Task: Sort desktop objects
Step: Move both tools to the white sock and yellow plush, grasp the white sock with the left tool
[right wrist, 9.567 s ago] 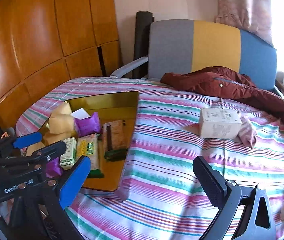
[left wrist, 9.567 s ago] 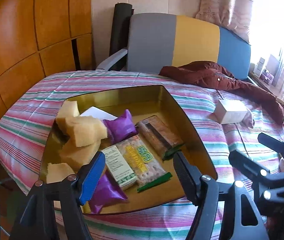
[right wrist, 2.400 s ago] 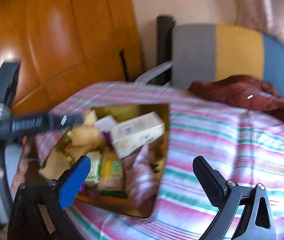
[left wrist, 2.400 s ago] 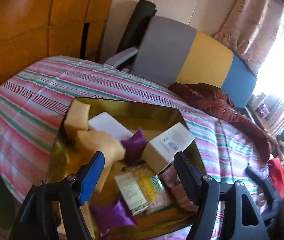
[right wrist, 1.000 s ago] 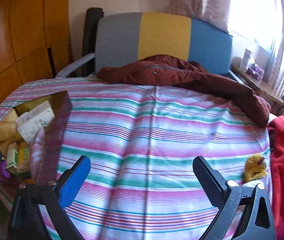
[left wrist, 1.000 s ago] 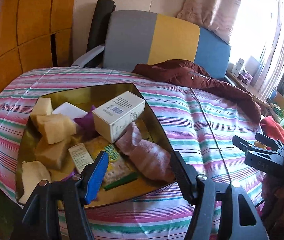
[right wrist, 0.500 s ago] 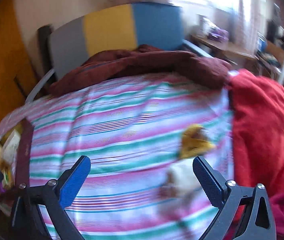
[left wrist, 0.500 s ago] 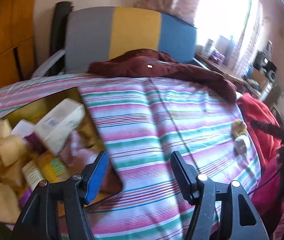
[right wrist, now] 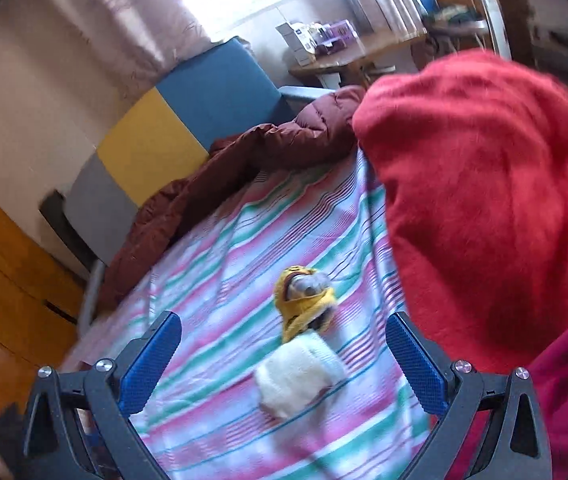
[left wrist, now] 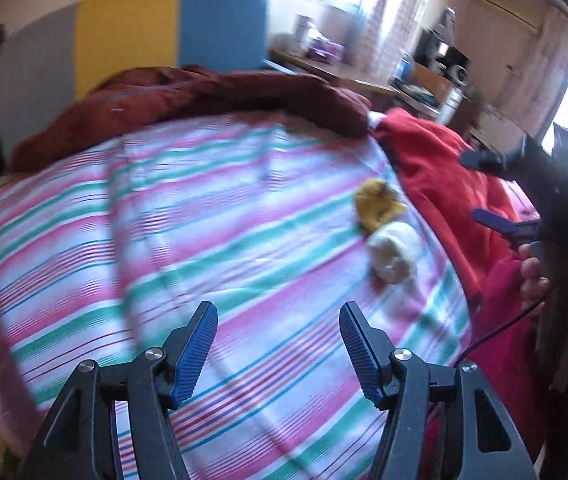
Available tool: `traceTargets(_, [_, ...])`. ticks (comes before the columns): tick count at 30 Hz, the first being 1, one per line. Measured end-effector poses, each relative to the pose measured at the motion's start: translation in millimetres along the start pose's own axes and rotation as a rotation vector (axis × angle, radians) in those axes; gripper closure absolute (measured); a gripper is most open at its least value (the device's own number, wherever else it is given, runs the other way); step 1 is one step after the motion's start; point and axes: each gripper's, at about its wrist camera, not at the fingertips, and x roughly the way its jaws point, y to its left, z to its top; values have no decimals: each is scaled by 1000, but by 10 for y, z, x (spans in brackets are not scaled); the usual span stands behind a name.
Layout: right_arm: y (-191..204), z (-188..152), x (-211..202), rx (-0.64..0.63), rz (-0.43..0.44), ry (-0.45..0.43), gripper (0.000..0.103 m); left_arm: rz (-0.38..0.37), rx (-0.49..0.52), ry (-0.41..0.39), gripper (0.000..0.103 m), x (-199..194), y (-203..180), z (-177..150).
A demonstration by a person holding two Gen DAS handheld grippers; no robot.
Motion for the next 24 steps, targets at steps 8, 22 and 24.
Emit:
traceTargets(8, [-171, -10, -76, 109, 76, -66, 0, -139, 12, 70, 39, 555, -354, 245])
traceTargets(22, [-225, 12, -58, 130, 134, -56, 0, -246, 114, 119, 38, 1103, -818, 526])
traceTargets(24, [-229, 11, -63, 133, 134, -57, 0, -259, 110, 138, 38, 1194, -834, 537])
